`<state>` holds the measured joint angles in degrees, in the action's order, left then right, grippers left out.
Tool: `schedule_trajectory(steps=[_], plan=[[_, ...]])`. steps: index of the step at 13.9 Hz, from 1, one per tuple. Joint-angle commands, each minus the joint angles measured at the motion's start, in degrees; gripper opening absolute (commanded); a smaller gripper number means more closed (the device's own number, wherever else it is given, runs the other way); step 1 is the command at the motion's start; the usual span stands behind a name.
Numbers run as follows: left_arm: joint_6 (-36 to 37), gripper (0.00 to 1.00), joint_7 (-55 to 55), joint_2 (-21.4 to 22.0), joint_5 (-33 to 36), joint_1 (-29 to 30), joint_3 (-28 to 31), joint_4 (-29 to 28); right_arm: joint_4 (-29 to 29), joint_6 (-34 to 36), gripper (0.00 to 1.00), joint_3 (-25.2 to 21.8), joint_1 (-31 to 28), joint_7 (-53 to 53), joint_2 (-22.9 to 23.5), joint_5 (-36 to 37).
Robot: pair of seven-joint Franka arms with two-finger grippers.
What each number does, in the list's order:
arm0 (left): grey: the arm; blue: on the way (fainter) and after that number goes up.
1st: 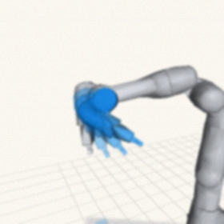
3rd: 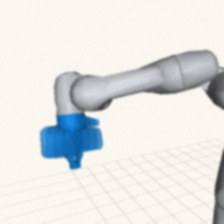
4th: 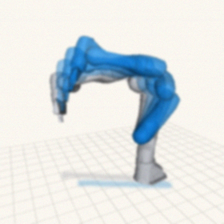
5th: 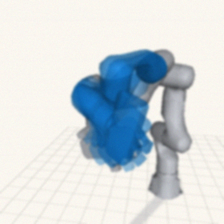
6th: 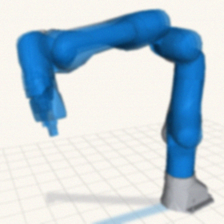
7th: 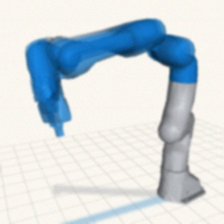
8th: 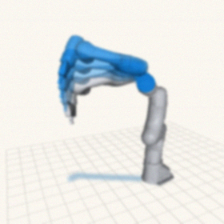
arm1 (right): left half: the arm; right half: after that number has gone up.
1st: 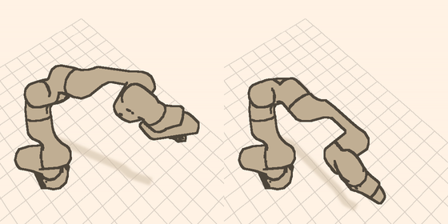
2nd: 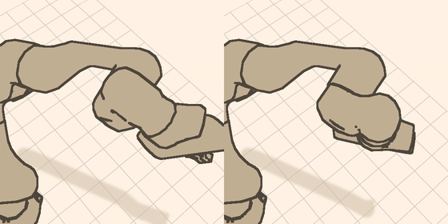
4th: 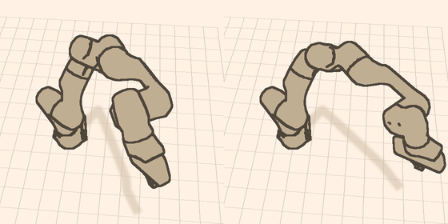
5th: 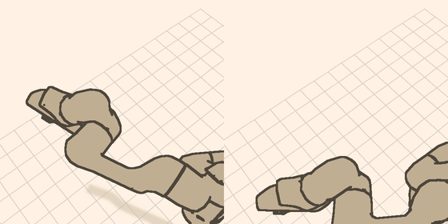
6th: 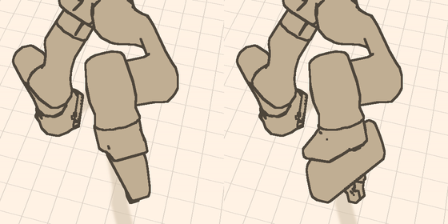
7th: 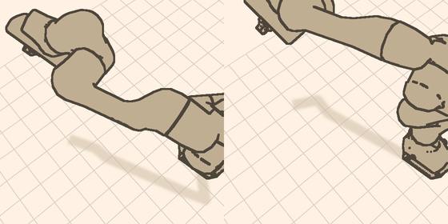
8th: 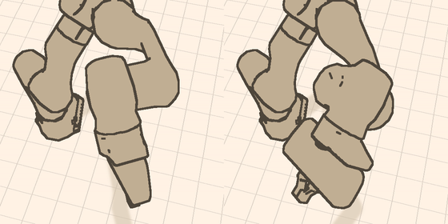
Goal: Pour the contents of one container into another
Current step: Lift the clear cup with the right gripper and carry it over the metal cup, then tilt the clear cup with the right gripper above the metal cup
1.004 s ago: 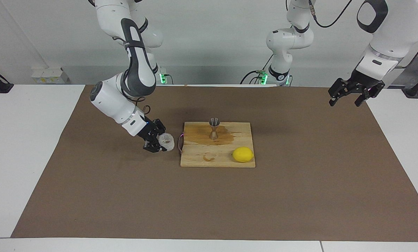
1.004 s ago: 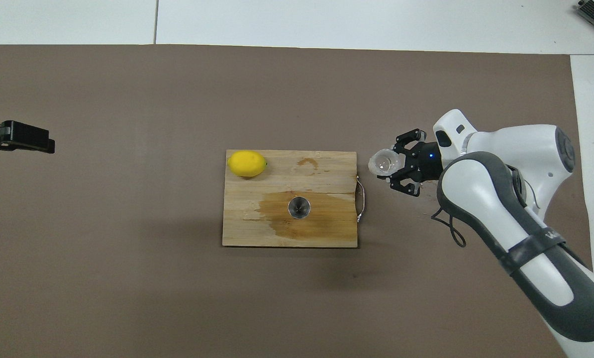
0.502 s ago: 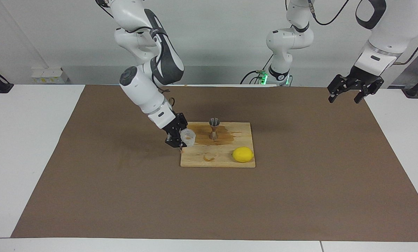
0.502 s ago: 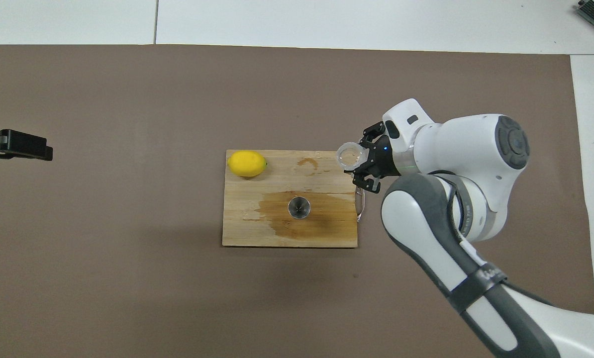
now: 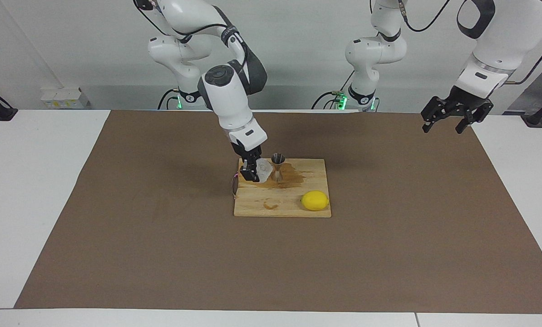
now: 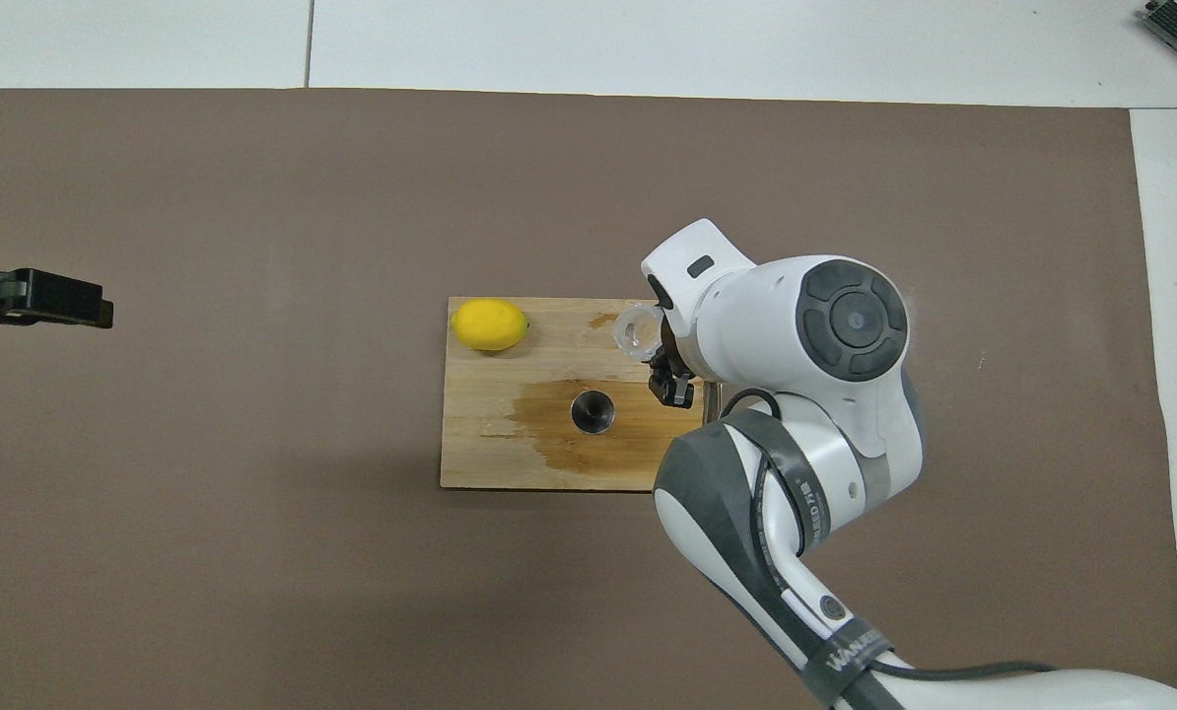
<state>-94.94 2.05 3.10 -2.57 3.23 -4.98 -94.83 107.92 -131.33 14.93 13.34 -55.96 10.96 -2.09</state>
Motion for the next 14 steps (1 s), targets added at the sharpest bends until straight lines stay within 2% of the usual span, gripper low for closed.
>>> schedule_trajectory(steps=[1,6,14], plan=[[-1.4,1.0,0.8,1.4,-0.2,-0.5,0.4,-1.6,-1.5,3.0,0.0,0.0,1.3,1.4,0.6,5.3],[-1.4,1.0,0.7,1.3,-0.2,-0.5,0.4,-1.5,-1.0,6.8,0.0,0.0,3.0,0.6,-0.1,8.9],[-1.6,1.0,0.7,1.1,-0.2,-0.4,0.4,-1.4,-0.7,8.5,0.0,0.1,6.3,0.2,-0.4,15.6]])
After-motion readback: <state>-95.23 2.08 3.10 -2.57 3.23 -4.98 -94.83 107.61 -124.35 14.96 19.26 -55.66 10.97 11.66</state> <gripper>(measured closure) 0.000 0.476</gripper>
